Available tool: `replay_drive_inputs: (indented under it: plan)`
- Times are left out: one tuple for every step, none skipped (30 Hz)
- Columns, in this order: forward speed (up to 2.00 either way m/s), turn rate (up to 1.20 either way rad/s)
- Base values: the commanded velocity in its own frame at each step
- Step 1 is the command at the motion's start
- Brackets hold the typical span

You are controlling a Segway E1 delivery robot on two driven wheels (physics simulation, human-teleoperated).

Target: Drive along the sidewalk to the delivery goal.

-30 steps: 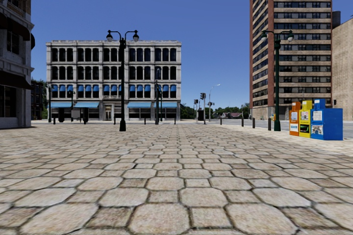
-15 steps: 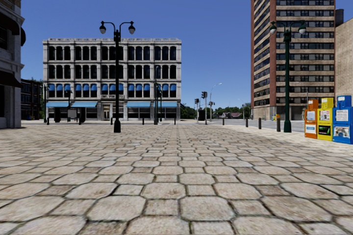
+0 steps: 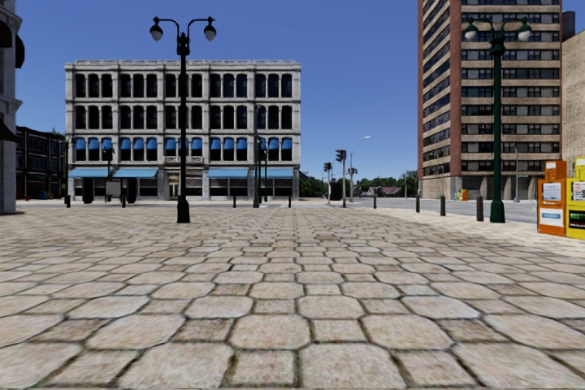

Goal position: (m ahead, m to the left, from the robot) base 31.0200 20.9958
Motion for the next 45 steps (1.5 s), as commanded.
replay_drive_inputs:
  plan:
    - [2.0, 0.0]
    - [2.0, 0.0]
    - [2.0, 0.0]
    - [2.0, 0.0]
    - [2.0, 0.0]
    - [2.0, 0.0]
    - [2.0, 0.0]
    - [2.0, 0.0]
    - [2.0, -0.01]
    - [2.0, -0.05]
    - [2.0, -0.07]
    - [2.0, -0.08]
    - [2.0, -0.09]
    - [2.0, -0.11]
    - [2.0, -0.11]
    - [2.0, -0.12]
    - [2.0, -0.13]
    - [2.0, -0.13]
    - [2.0, -0.13]
    - [2.0, -0.13]
    - [2.0, -0.14]
    - [2.0, -0.18]
    - [2.0, -0.2]
    - [2.0, -0.21]
    - [2.0, -0.21]
    - [2.0, -0.21]
    - [2.0, -0.21]
    - [2.0, -0.21]
    - [2.0, -0.21]
    - [2.0, -0.21]
    - [2.0, -0.21]
    - [2.0, -0.22]
    - [2.0, -0.22]
    - [2.0, -0.22]
    - [2.0, -0.22]
    - [2.0, -0.22]
    - [2.0, -0.22]
    - [2.0, -0.22]
    - [2.0, -0.22]
    - [2.0, -0.22]
    - [2.0, -0.22]
    - [2.0, -0.22]
    - [2.0, -0.22]
    - [2.0, -0.22]
    - [2.0, -0.22]
